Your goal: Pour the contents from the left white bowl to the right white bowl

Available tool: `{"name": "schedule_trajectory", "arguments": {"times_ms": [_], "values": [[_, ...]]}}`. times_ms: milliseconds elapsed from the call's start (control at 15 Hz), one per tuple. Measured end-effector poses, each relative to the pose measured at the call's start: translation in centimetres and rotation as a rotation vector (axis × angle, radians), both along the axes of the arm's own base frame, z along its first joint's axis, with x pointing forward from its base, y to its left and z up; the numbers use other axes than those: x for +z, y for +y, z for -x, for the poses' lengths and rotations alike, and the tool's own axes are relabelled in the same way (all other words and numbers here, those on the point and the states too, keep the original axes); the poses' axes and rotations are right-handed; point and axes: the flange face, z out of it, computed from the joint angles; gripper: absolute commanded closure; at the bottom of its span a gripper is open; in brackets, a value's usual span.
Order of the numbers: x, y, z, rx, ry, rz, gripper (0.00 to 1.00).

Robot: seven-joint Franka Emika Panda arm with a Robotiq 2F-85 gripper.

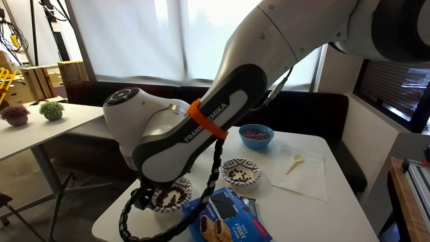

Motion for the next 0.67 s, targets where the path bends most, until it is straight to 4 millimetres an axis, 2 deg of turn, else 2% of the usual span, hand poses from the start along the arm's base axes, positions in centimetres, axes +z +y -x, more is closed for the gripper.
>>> {"name": "schedule_trajectory", "arguments": {"times_ms": [667], "values": [[0.35, -0.20, -0.16, -0.012, 0.021, 0.021, 0.00]]}}
